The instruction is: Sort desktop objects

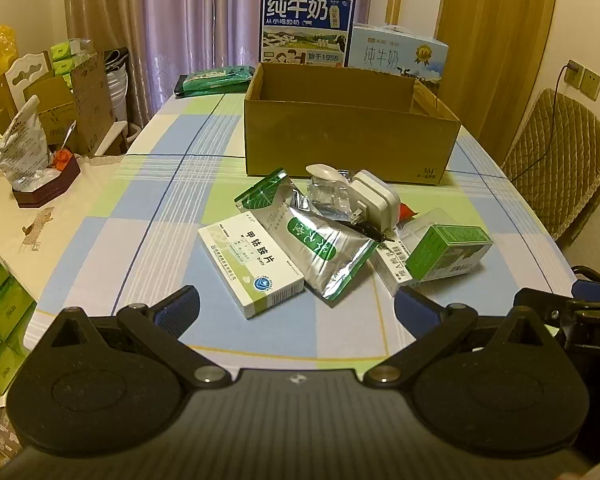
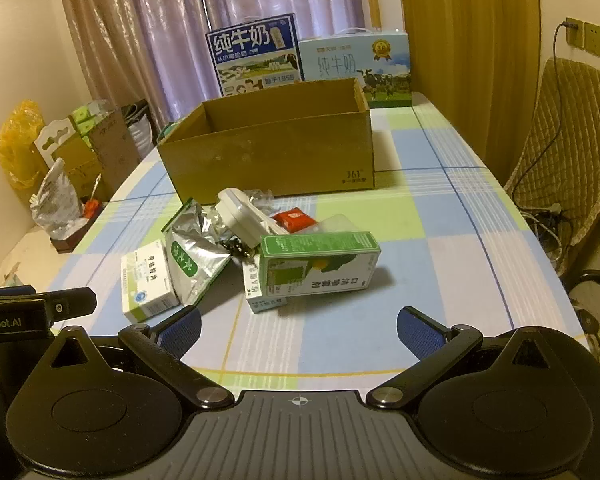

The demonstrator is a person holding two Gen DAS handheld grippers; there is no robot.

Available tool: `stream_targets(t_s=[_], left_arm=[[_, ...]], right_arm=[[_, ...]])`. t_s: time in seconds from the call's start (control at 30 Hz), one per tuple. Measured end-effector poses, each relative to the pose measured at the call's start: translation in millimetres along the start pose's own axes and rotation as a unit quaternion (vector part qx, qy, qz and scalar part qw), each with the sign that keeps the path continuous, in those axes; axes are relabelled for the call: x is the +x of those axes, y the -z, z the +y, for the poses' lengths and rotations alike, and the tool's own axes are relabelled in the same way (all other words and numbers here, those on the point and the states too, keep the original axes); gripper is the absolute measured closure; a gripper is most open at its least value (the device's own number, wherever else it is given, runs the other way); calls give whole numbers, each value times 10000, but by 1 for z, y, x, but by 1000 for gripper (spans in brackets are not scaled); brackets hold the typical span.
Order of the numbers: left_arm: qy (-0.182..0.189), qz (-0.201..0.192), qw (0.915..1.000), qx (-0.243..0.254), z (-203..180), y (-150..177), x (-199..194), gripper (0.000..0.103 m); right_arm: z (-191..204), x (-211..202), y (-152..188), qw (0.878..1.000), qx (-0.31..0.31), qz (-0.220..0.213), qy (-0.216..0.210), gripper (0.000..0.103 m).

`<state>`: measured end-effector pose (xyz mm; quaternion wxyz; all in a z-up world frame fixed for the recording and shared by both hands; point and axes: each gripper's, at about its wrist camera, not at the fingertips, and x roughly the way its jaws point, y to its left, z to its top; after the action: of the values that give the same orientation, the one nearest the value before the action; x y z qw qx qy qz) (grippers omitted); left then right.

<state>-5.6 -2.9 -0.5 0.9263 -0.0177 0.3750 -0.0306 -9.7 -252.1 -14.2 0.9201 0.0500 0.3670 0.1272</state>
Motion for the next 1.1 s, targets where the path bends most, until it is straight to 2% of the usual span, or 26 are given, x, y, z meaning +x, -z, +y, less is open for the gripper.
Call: stream_targets(t_s=[1.1], left_arm=[[-26,63,10000,-37,5,1,4,1]], right_arm=[[-2,8,0,9997,-238,34,99,2]])
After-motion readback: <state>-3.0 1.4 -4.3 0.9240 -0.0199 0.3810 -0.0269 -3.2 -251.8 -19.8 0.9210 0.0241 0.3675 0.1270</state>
